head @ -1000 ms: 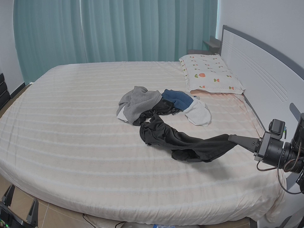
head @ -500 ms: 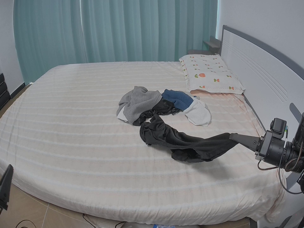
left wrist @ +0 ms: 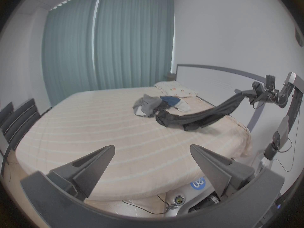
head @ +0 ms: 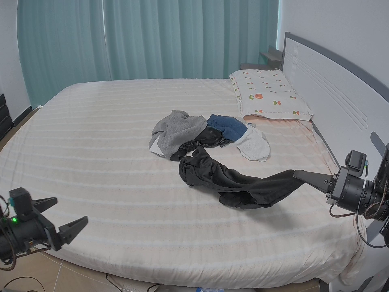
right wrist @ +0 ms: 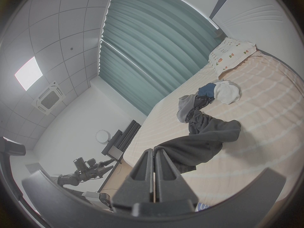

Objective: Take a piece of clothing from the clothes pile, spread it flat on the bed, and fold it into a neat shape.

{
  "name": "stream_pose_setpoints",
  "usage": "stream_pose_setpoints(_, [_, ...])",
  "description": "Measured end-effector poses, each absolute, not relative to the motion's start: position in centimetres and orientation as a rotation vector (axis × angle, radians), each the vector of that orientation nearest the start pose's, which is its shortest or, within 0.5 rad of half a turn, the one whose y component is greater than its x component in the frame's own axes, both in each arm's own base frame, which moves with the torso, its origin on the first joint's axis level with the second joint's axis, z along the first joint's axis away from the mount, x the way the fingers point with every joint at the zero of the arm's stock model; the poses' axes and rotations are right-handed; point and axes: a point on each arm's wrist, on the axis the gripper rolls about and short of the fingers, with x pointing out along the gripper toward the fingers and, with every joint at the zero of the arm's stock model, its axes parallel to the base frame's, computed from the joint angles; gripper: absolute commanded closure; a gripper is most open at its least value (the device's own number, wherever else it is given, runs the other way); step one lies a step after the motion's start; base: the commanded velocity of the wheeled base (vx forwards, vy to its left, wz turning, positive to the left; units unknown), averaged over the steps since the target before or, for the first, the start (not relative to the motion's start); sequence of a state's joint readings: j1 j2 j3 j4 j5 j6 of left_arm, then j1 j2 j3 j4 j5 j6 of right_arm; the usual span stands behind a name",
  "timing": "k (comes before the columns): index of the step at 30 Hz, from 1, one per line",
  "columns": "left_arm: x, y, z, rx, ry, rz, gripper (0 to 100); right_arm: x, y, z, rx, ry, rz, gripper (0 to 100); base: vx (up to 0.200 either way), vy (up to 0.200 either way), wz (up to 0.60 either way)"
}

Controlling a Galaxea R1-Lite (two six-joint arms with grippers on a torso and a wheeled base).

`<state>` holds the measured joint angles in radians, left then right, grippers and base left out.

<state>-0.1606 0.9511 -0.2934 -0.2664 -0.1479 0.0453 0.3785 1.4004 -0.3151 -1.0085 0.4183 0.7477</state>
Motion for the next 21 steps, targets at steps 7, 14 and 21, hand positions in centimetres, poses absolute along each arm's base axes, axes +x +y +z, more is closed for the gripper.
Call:
stream_pose_setpoints(7, [16.0,-4.8,13.6,0.036,0.505,-0.407,0,18.2,8.2,16.7,0.707,0.380,0.727,100,0.000,0.000,0.00])
stream_pose_setpoints(14, [22.2,-8.6,10.6,-0.011,0.560,-0.433,0,18.3,8.3,16.7,0.708,0.383,0.728,100,0.000,0.000,0.00])
stream_pose_setpoints(21, [28.4,-14.0,6.3,-0.080,0.573,-0.443,0,18.3,8.6,17.2,0.713,0.356,0.710,100,0.000,0.000,0.00])
